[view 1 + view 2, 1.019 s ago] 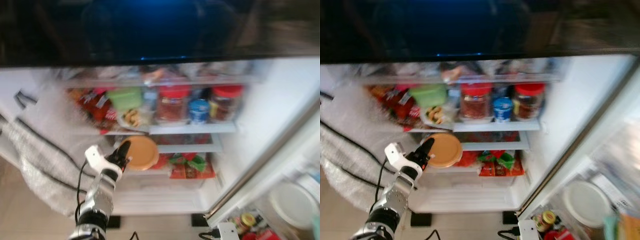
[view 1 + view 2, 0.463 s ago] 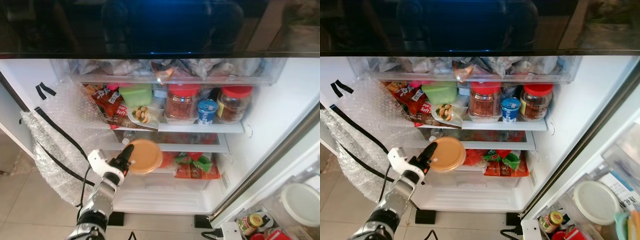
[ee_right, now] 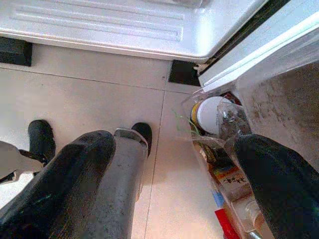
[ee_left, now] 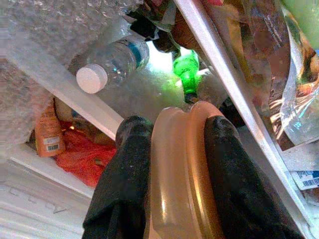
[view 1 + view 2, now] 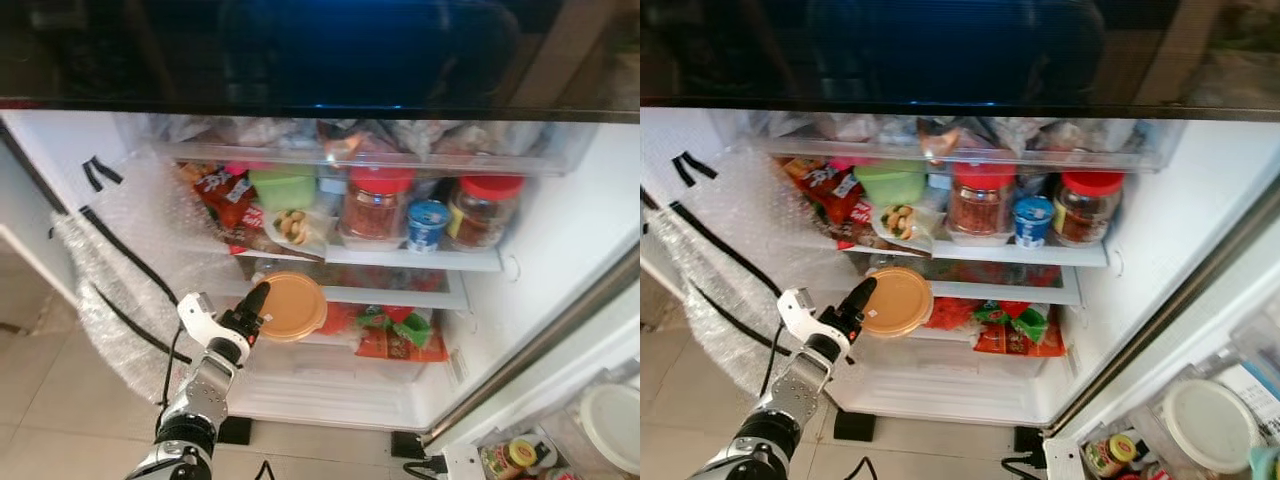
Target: Restocking fridge
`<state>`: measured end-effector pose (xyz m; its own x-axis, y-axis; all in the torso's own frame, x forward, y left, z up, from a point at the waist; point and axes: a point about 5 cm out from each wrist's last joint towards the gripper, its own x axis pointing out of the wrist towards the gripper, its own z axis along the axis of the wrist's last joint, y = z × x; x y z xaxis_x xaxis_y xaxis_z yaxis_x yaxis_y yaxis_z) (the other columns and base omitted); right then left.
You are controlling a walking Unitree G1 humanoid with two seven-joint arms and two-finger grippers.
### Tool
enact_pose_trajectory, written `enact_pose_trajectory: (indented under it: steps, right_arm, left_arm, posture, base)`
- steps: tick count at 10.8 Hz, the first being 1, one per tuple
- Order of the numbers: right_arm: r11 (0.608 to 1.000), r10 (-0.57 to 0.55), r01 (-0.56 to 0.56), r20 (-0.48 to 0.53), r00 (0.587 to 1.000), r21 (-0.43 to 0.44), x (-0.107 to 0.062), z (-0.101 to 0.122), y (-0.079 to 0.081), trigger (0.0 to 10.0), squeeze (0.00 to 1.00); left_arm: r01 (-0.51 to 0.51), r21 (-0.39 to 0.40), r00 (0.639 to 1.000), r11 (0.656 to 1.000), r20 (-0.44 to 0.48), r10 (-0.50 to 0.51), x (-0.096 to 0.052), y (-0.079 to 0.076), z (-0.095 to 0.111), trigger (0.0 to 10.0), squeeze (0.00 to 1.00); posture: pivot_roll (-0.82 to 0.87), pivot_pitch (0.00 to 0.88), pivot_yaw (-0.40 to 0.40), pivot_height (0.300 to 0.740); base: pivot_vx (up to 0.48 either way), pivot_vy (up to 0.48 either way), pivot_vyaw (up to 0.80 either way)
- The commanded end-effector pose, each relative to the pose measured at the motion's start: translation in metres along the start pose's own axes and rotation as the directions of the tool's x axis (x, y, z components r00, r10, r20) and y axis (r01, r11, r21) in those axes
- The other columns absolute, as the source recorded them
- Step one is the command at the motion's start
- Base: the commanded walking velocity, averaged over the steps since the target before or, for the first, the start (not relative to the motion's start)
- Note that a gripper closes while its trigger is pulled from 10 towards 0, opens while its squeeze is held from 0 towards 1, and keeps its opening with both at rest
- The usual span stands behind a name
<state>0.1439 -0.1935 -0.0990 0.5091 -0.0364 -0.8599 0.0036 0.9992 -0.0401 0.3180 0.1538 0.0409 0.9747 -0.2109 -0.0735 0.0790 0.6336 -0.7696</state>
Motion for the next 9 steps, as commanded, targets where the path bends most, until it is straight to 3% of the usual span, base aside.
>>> enact_pose_trajectory:
  steps: [1,4,9]
  right_arm:
    - [1.0,-0.009,0.009,-0.014,1.0,0.003,-0.0006,-0.0035,-0.0014,10.0,0.0]
    - [1.0,-0.003,0.003,-0.01,1.0,0.003,-0.0003,-0.0023,0.0,10.0,0.0]
    - [1.0,-0.006,0.006,0.0,1.0,0.009,-0.0001,-0.0001,-0.0008,10.0,0.0]
  left_arm:
    - [0.003,0.0,1.0,1.0,0.005,-0.003,0.0013,-0.0009,0.0006,10.0,0.0]
    - [0.009,0.01,1.0,1.0,0.003,-0.009,0.0017,-0.0021,0.0005,10.0,0.0]
    - [0.011,0.01,1.0,1.0,0.008,-0.011,0.003,-0.0035,0.0013,10.0,0.0]
  posture:
    - [-0.15,0.069,0.0,0.74]
    - [-0.15,0.067,0.002,0.695]
    - [-0.15,0.063,0.0,0.695]
  base:
    - [0.0,0.0,0.0]
    - [0.0,0.0,0.0]
    - [0.0,0.0,0.0]
